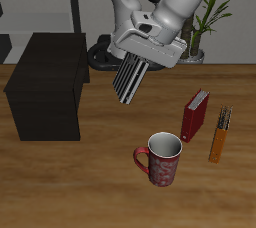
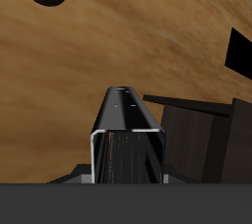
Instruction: Place the striped book in the top region of the shelf
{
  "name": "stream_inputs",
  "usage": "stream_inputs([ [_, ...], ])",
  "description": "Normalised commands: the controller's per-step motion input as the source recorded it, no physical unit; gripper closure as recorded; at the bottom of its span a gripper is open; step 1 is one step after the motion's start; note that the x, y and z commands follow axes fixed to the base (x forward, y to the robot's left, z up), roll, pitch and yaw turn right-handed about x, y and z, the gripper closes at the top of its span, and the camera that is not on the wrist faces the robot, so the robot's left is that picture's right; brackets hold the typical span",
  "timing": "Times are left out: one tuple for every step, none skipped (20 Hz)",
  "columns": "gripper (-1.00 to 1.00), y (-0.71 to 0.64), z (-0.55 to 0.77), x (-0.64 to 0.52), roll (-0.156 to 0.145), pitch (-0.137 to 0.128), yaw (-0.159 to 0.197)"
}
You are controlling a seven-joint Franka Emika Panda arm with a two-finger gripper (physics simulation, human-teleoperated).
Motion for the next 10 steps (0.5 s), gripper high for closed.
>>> stream_inputs([
  [1.00, 0.10, 0.03, 0.21, -0.238, -0.006, 0.018],
  [1.00, -0.02, -0.01, 0.04, -0.005, 0.069, -0.035],
  [1.00, -0.05, 0.02, 0.08, -0.197, 0.008, 0.014],
  [1.00, 0.09, -0.03, 0.02, -0.067, 0.124, -0.021],
  [1.00, 0.04, 0.10, 0.01, -0.163, 0.023, -0.038],
  [1.00, 0.10, 0.14, -0.05, -0.052, -0.054, 0.014],
  [1.00, -0.09, -0.01, 0.00, -0.144, 0.129, -0.096],
  [1.00, 0.08, -0.07, -0.03, -0.128, 0.099, -0.085],
  [1.00, 0.11, -0.04, -0.11, -0.074, 0.043, -0.029],
  [1.00, 0.04, 0.05, -0.05, -0.031, -0.011, 0.011],
])
